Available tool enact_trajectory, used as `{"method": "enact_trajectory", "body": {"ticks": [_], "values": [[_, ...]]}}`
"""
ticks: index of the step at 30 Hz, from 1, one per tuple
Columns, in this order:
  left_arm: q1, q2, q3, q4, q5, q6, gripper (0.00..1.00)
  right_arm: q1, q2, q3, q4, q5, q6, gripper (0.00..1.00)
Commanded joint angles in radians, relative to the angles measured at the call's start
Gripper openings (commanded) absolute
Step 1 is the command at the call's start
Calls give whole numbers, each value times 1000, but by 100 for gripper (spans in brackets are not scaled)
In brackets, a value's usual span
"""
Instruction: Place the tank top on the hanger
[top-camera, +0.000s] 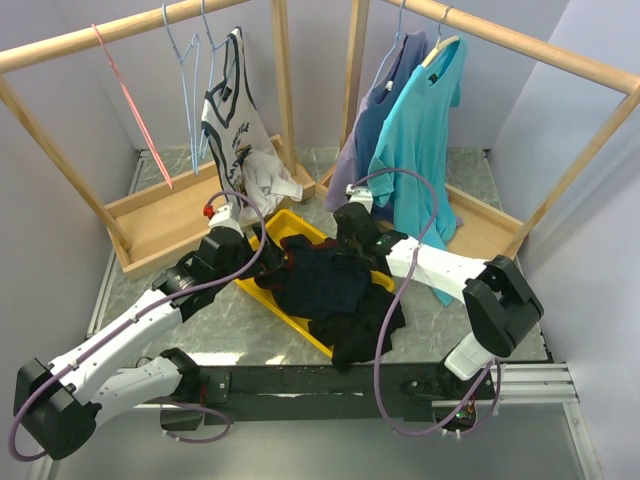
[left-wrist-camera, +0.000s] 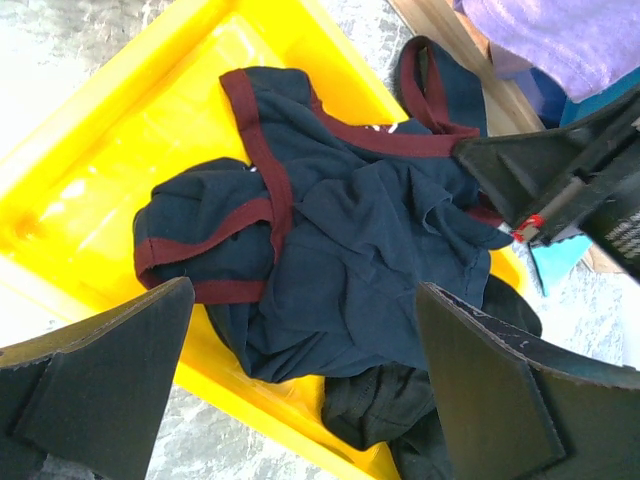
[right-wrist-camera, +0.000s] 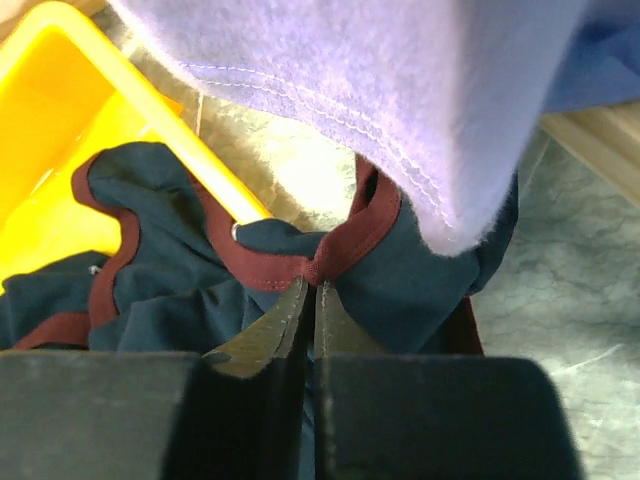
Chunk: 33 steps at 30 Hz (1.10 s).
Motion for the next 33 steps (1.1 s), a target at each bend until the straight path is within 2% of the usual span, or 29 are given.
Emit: {"method": "enact_trajectory", "body": {"ticks": [1,5,6,10,18,22,26,29,33], "values": [[-1,-27,-14,53,22,-2,99,15,-116,13,16,-6,-3,0],[-2,-36,-19,54,6,-10,99,110,-223,30,-43,-28,-7,0],[-1,-36,-19,51,2,-11,99,180,-246,35,-59,-10,-12,0],[1,-36,-17,33,-3,-8,99,328,-395,43,-137,138,-27,0],[1,-104,-57,123,88,16,99,354,-686,18,-281,257,-35,0],[1,-90,-74,154,135,30,99,354,-768,-110,-338,178,45,0],[1,-42,-78,195,200,47,93,385,-822,-296,-285,48,187,0],[1,14,-62,208,230,75,91,454,-826,-433,-197,-3,292,0],[-4,108,-5,209,259,125,90,657,-758,-491,-180,62,396,0]]}}
